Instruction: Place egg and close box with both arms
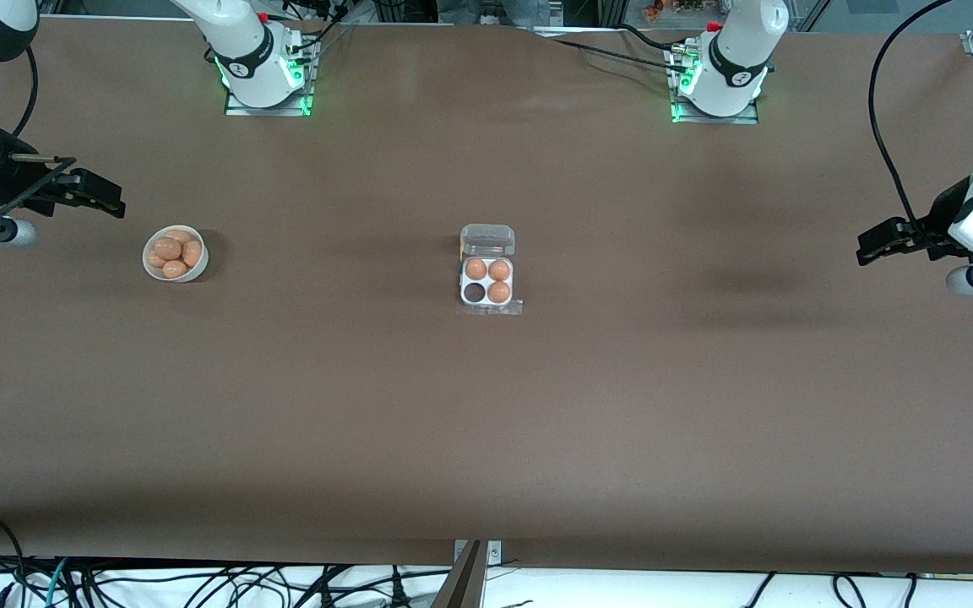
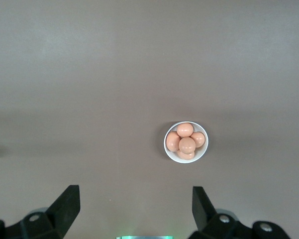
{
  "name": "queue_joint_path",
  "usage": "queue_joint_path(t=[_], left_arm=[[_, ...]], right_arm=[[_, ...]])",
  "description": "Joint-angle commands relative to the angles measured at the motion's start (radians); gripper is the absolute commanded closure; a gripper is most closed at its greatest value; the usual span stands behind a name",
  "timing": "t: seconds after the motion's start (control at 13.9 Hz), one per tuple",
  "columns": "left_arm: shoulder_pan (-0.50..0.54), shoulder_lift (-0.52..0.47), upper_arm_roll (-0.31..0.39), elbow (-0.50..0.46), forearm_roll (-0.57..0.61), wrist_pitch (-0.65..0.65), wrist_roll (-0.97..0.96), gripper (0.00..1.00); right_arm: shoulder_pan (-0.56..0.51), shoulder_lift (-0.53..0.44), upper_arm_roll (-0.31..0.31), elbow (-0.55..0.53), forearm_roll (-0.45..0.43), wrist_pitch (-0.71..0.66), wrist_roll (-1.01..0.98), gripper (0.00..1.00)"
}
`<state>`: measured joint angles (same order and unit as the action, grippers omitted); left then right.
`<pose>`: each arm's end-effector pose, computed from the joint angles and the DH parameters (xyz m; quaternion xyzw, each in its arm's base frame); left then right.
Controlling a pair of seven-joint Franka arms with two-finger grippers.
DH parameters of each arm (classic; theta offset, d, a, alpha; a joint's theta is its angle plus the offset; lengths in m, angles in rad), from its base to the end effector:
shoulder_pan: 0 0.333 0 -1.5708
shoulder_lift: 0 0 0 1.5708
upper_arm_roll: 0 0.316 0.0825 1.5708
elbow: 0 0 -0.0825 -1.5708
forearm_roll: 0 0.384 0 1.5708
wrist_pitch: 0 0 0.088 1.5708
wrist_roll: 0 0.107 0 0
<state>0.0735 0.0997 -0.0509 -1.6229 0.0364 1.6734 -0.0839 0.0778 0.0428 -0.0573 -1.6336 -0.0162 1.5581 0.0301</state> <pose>0.5880 0.0181 0.5516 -0.9983 -0.0510 0.0240 0.0163 0.5611 0.0104 0.5702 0.9982 -0.0045 -0.0588 0.0108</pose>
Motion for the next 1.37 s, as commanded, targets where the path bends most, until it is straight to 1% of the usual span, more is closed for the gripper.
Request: queue_joint_path(t=[0.0,0.86,1.29], left_arm=[[0.009,0.014,-0.004,0.037,-0.007,-0.011,0.021,0.00],[0.011,0.014,-0.003,0.041,-0.007,-0.011,0.021,0.00],[0.029,0.014,-0.003,0.043,-0.006,-0.009,0.020,0.00]], right_arm=[[-0.013,-0.017,0.011,-0.014,0.012,-0.012,0.008,0.00],[-0.013,-0.018,0.011,-0.014,0.012,-0.009,0.007,0.00],[-0.013,-0.018,0.011,-0.014,0.012,-0.010,0.008,0.00]])
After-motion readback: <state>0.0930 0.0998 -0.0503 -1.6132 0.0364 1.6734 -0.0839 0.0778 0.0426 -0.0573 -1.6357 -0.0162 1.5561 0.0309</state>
